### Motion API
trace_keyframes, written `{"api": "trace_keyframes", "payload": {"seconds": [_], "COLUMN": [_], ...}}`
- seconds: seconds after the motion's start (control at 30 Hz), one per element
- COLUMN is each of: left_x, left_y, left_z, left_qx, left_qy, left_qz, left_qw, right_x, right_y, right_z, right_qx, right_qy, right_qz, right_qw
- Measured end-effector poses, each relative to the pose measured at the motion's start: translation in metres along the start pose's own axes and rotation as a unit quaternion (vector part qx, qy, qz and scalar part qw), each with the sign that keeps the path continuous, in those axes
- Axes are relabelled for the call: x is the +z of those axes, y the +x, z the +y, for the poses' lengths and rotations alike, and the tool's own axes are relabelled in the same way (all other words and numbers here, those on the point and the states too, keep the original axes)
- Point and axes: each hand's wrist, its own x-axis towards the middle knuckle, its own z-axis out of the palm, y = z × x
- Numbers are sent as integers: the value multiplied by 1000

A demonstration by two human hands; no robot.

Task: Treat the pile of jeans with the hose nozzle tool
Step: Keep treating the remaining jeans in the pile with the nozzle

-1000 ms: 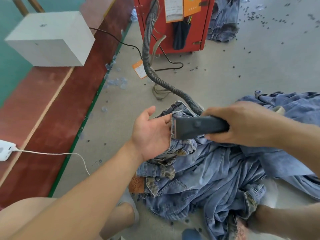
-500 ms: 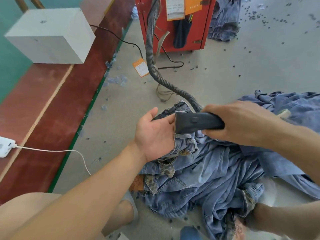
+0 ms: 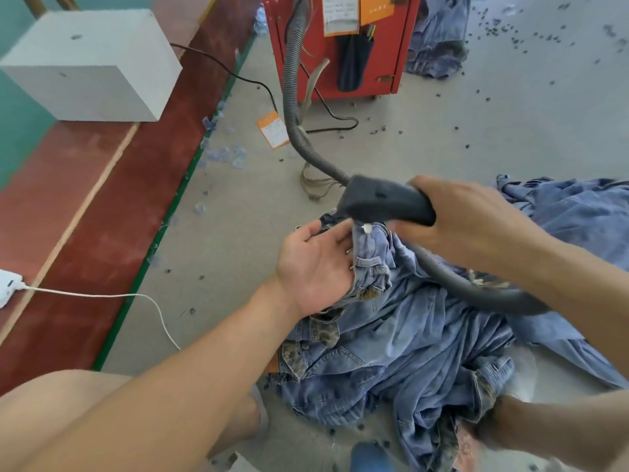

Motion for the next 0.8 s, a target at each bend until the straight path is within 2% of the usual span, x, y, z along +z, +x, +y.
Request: {"api": "trace_keyframes", "payload": {"seconds": [0.13,0.27,0.33,0.47,0.67,0.8], "left_x": [6,6,7,14,19,15], "left_y": [5,9,13,27,60,72], "left_z": [-3,-11,-13,-18,-29,-34], "left_qx": [40,47,36,34,140,180], "left_qy": [66,94,88,90,157,223], "left_qz": [99,134,132,152,218,219], "left_qw": [992,985,987,984,953,933], "right_x": [-14,-4,5,2,-26,-28], "right_y": [12,2,-4,-14,-31,-37], "right_z": [18,21,17,15,37,42], "right_qx": [108,153,160,156,188,203], "right_qy": [68,223,255,261,284,260], "right_qz": [37,-35,-76,-102,-107,-166], "right_qw": [991,962,951,947,934,929]}}
